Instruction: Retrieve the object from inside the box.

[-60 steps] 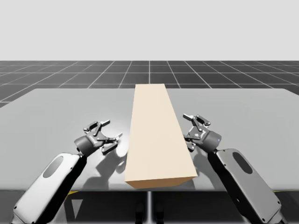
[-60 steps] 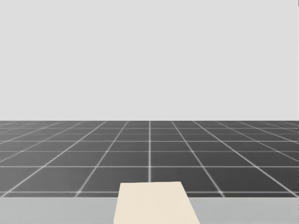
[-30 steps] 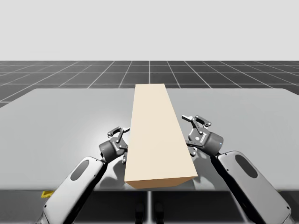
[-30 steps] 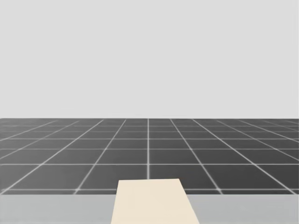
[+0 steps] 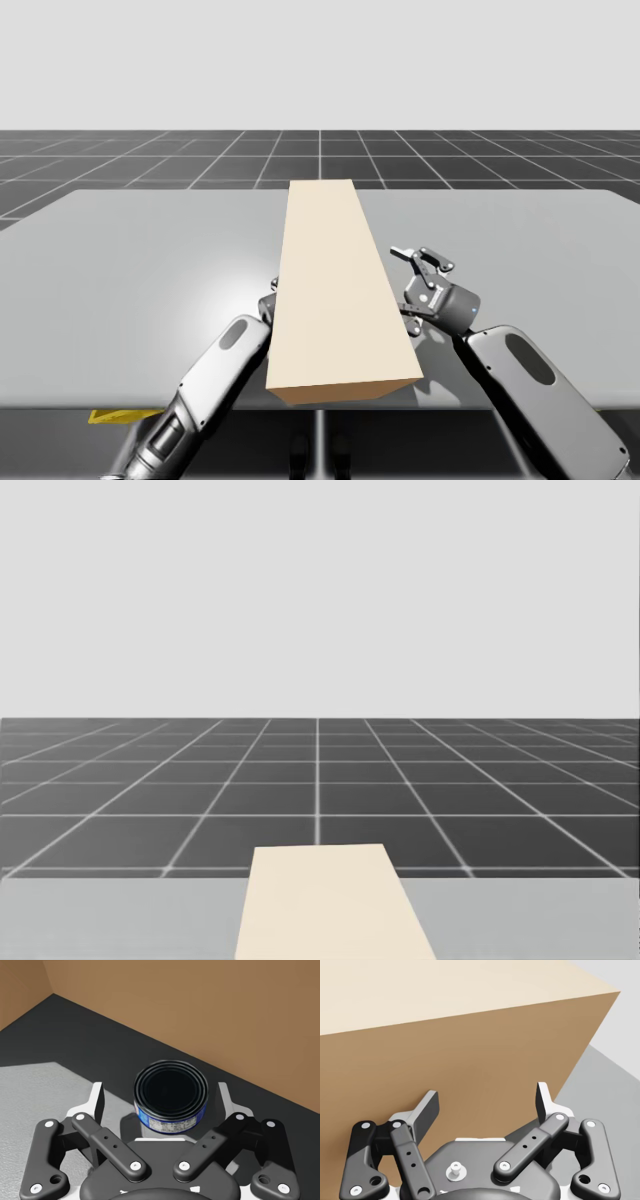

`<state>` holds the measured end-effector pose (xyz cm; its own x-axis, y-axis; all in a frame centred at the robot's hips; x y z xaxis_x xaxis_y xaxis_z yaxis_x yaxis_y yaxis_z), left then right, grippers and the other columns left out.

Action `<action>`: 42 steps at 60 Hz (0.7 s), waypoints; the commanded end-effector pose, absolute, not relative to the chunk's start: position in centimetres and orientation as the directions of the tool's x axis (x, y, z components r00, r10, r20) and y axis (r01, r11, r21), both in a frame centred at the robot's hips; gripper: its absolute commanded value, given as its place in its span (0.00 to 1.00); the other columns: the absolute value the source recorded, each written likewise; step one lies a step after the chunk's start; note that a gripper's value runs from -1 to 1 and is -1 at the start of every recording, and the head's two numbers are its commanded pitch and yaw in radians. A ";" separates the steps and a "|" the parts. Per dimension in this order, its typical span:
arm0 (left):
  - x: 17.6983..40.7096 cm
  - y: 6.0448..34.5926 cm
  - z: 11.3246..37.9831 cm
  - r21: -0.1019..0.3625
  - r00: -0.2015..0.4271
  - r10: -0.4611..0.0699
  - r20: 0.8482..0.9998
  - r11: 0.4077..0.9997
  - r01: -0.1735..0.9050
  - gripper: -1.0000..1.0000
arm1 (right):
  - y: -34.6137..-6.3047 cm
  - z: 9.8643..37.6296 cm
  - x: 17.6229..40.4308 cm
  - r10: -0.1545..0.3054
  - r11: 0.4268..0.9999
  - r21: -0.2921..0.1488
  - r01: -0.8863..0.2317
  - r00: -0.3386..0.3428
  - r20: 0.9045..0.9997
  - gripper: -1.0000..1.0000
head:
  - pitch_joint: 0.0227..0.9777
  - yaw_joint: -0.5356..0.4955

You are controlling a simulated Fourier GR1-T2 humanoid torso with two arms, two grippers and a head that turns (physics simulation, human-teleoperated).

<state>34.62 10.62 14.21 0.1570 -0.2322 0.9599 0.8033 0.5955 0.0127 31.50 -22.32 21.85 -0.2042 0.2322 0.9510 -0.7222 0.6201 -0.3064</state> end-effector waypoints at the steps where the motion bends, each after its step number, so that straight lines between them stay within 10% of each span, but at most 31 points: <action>1: 35.5 9.1 12.6 -0.002 0.184 -0.247 0.951 0.593 0.805 0.00 | -19.0 20.7 30.2 0.169 0.567 -0.255 -0.783 -0.192 0.967 0.00 | 0.14 0.51; 7: 35.6 8.6 12.2 -0.004 0.191 -0.251 0.949 0.596 0.803 0.00 | -19.0 20.7 30.1 0.169 0.567 -0.255 -0.783 -0.192 0.967 0.00 | 0.15 0.51; 10: 35.5 8.5 12.0 0.001 0.191 -0.259 0.947 0.596 0.803 0.97 | -19.1 20.8 30.1 0.167 0.569 -0.254 -0.782 -0.193 0.967 0.00 | 0.15 0.51; 27: 35.8 9.5 12.8 0.011 0.180 -0.251 0.951 0.611 0.792 1.00 | -19.1 20.8 30.1 0.170 0.573 -0.258 -0.778 -0.195 0.966 0.00 | 0.15 0.51; 42: 35.7 15.9 15.3 0.032 0.166 -0.211 0.963 0.704 0.709 1.00 | -19.2 21.0 30.1 0.165 0.580 -0.256 -0.773 -0.196 0.967 0.00 | 0.15 0.51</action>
